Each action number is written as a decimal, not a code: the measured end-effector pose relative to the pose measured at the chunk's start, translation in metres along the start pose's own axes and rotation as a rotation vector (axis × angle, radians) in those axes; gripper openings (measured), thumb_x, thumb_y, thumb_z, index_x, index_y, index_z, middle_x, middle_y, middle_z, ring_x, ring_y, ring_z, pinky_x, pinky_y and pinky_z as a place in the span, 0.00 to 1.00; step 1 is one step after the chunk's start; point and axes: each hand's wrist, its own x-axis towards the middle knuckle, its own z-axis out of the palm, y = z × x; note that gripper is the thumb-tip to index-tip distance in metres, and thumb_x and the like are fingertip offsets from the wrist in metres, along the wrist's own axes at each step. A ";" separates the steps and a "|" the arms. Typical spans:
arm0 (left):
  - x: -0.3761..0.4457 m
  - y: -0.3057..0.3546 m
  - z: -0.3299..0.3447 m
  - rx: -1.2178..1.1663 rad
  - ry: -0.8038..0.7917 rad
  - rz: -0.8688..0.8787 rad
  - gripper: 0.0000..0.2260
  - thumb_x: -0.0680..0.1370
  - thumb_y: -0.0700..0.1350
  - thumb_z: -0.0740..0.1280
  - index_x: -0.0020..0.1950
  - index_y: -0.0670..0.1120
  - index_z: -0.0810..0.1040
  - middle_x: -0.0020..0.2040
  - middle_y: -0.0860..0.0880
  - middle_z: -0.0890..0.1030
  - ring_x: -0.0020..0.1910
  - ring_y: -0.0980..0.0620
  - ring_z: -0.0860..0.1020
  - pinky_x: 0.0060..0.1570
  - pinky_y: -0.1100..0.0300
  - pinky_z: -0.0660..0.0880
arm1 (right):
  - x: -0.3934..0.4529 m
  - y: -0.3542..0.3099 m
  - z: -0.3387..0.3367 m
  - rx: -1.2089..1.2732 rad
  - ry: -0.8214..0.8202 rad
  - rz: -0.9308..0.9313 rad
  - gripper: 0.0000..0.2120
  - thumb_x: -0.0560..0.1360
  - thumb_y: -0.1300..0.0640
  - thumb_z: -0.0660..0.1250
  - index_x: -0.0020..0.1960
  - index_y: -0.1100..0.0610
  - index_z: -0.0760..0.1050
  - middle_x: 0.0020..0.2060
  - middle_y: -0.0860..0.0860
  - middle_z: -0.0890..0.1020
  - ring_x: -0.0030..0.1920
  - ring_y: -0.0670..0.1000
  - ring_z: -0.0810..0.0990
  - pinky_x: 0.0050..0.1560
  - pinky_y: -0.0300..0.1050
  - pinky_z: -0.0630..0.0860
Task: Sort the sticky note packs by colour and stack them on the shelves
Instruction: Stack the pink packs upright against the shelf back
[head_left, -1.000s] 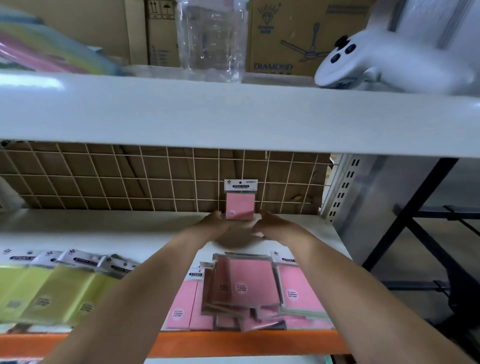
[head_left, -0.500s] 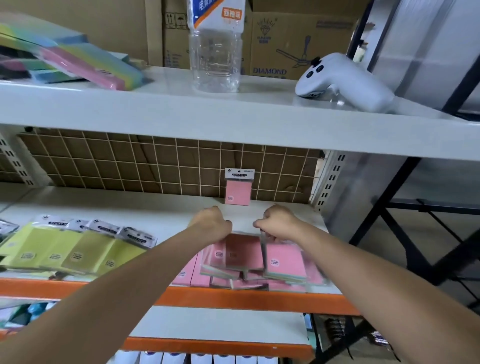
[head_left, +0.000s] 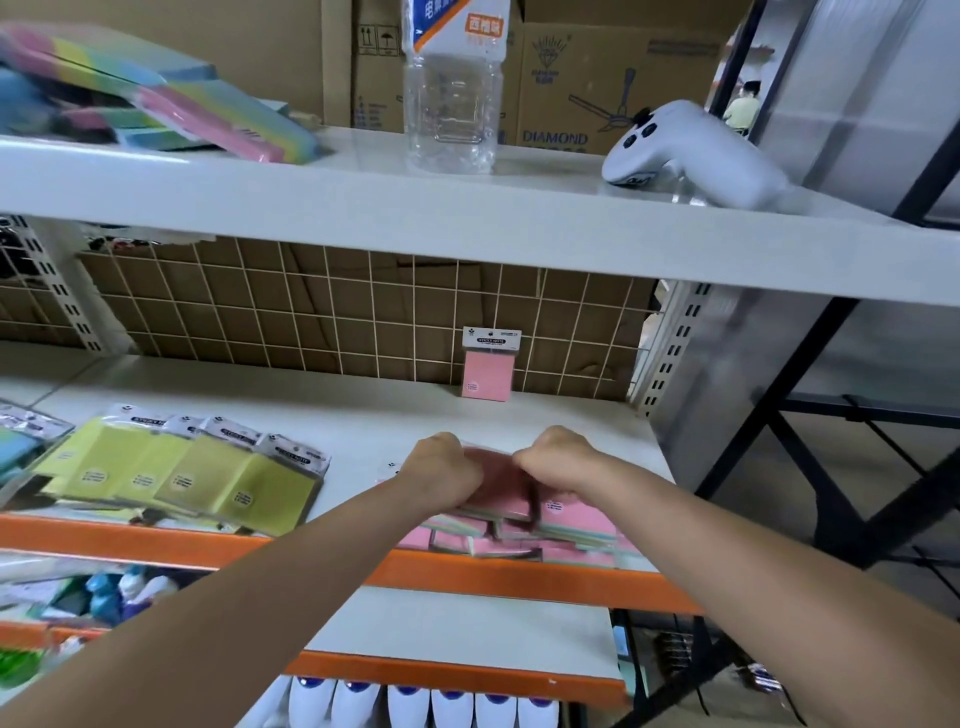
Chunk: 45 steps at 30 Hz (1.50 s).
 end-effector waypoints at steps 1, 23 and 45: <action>0.000 0.001 -0.001 0.001 0.000 -0.003 0.10 0.73 0.39 0.62 0.32 0.42 0.70 0.29 0.47 0.73 0.27 0.51 0.71 0.25 0.65 0.66 | 0.002 0.001 0.001 0.015 0.022 -0.014 0.09 0.72 0.55 0.64 0.37 0.57 0.68 0.34 0.54 0.74 0.33 0.54 0.74 0.31 0.39 0.68; 0.111 0.023 -0.007 -0.270 -0.048 0.108 0.10 0.77 0.51 0.66 0.54 0.47 0.76 0.50 0.46 0.80 0.50 0.47 0.77 0.46 0.59 0.74 | 0.086 -0.032 0.007 0.311 0.119 -0.144 0.12 0.76 0.59 0.63 0.58 0.58 0.78 0.52 0.54 0.83 0.43 0.50 0.76 0.34 0.39 0.68; 0.175 0.008 0.010 -0.538 -0.267 0.322 0.14 0.80 0.42 0.63 0.65 0.48 0.71 0.55 0.47 0.79 0.53 0.52 0.76 0.57 0.58 0.70 | 0.130 -0.035 0.016 0.342 -0.026 -0.177 0.22 0.75 0.70 0.58 0.67 0.58 0.64 0.56 0.57 0.75 0.53 0.51 0.72 0.59 0.50 0.74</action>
